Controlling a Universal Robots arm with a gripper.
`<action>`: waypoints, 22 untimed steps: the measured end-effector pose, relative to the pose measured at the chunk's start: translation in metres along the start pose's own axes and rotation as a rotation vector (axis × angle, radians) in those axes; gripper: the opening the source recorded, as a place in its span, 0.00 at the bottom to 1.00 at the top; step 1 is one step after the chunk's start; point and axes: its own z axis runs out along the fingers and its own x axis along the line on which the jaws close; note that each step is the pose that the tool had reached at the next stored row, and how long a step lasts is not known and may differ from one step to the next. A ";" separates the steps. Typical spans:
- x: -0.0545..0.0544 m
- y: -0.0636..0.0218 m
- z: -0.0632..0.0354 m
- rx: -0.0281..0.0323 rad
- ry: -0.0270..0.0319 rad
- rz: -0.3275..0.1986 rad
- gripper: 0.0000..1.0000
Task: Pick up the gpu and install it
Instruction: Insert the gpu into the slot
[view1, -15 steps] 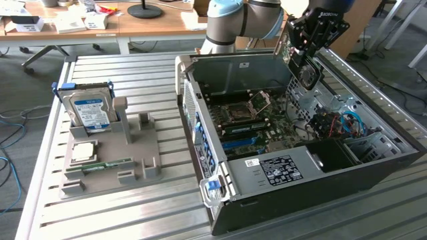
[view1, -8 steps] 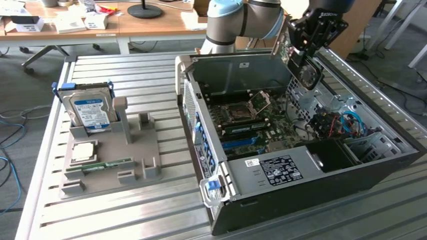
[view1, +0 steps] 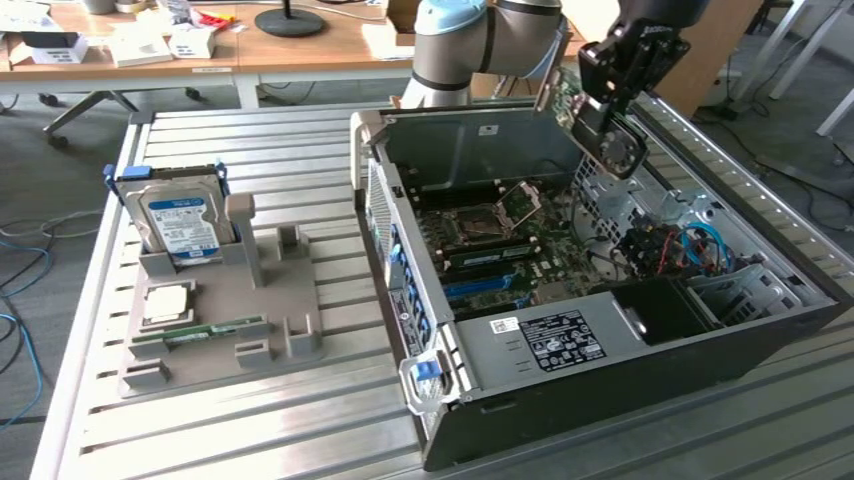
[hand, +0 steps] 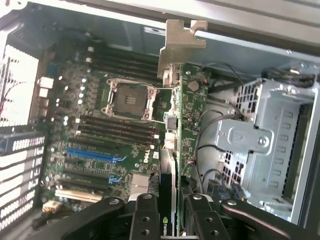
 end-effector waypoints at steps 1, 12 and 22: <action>0.000 0.0000 0.0001 -0.0004 0.0010 -0.017 0.27; 0.000 0.0000 0.0012 -0.0053 0.0113 -0.214 0.27; 0.000 -0.0001 0.0022 -0.0098 0.0210 -0.397 0.27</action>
